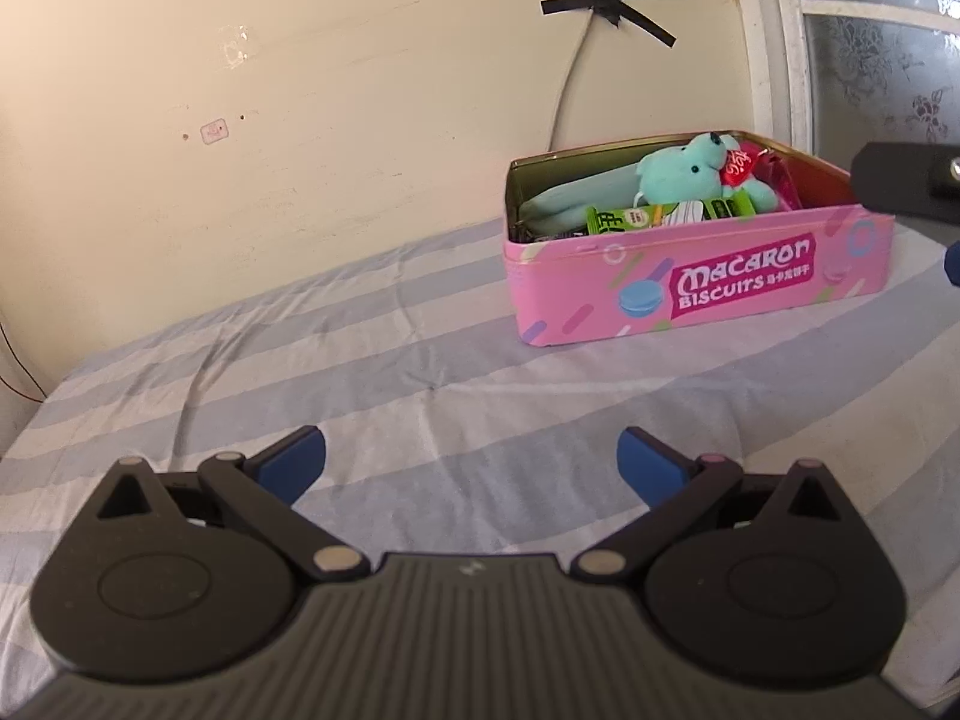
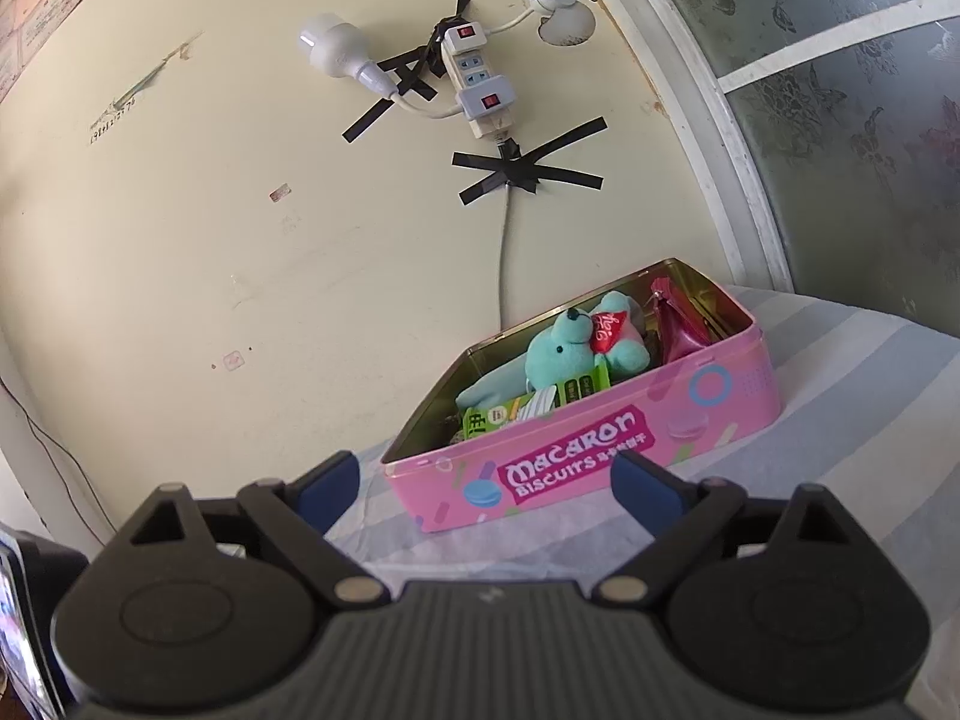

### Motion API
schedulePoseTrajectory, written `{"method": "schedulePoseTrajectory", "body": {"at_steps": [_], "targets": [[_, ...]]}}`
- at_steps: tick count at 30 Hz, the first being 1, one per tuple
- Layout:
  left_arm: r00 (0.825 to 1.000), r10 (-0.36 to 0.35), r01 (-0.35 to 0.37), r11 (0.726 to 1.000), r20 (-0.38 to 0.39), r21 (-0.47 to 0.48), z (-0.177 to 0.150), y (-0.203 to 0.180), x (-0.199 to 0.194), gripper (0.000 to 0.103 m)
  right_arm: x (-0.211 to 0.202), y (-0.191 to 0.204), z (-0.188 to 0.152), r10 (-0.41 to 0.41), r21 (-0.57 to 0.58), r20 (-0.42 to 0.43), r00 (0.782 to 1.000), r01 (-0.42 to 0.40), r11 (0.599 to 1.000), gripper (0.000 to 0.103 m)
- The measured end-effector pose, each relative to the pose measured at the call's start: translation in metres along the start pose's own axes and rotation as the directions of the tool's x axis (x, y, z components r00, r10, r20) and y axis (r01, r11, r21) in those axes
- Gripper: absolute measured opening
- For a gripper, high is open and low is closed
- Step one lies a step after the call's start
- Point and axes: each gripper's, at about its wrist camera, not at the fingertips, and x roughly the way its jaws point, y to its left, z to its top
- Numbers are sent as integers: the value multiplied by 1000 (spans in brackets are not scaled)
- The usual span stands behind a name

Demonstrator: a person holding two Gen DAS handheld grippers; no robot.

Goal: Organize objects

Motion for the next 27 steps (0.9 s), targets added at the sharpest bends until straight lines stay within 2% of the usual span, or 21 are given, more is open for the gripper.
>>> {"method": "schedulePoseTrajectory", "body": {"at_steps": [27], "targets": [[996,-33,33,999,-79,-3,-5,-6,13,103,6,-3,-6,-8,16,-24,1000,8,1000,95]]}}
